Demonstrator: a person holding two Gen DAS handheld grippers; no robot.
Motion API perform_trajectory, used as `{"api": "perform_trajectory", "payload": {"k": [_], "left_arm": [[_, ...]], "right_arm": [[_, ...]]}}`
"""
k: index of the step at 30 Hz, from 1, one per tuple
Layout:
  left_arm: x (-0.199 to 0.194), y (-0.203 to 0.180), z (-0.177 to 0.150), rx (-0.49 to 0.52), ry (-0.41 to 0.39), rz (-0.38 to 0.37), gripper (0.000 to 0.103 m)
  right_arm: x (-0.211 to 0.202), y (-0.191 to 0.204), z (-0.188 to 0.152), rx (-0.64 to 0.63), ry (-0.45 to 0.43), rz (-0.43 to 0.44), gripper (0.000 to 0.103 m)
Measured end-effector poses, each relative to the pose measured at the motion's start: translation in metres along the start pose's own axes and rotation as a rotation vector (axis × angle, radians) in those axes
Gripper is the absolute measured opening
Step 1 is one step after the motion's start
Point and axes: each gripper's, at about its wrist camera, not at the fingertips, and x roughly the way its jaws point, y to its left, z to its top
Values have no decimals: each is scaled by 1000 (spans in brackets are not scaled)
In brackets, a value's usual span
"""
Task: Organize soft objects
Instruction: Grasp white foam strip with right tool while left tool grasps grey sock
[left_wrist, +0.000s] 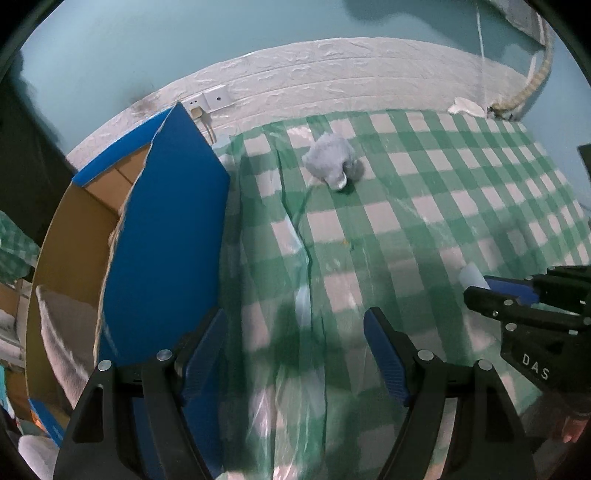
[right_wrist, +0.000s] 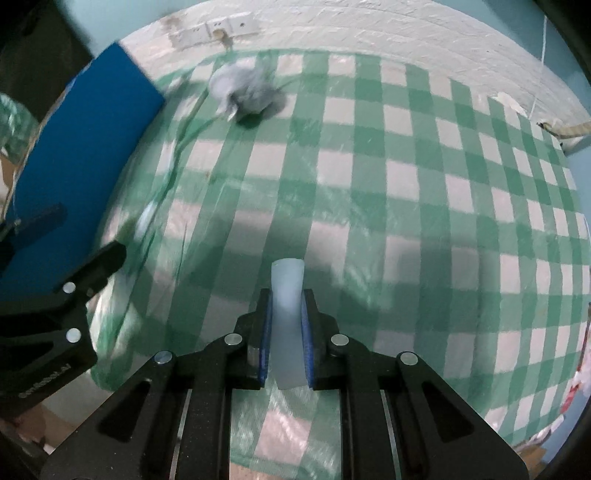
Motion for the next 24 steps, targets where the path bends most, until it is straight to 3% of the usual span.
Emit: {"api": "perform_trajectory", "payload": {"k": [15, 24], "left_arm": [[37, -5, 73, -63, -31, -9, 86], [57, -4, 109, -88, -46, -6, 86]], "right_arm": [[1, -11, 77, 24, -108, -30, 13], [-1, -29, 105, 64, -140, -42, 13]]}}
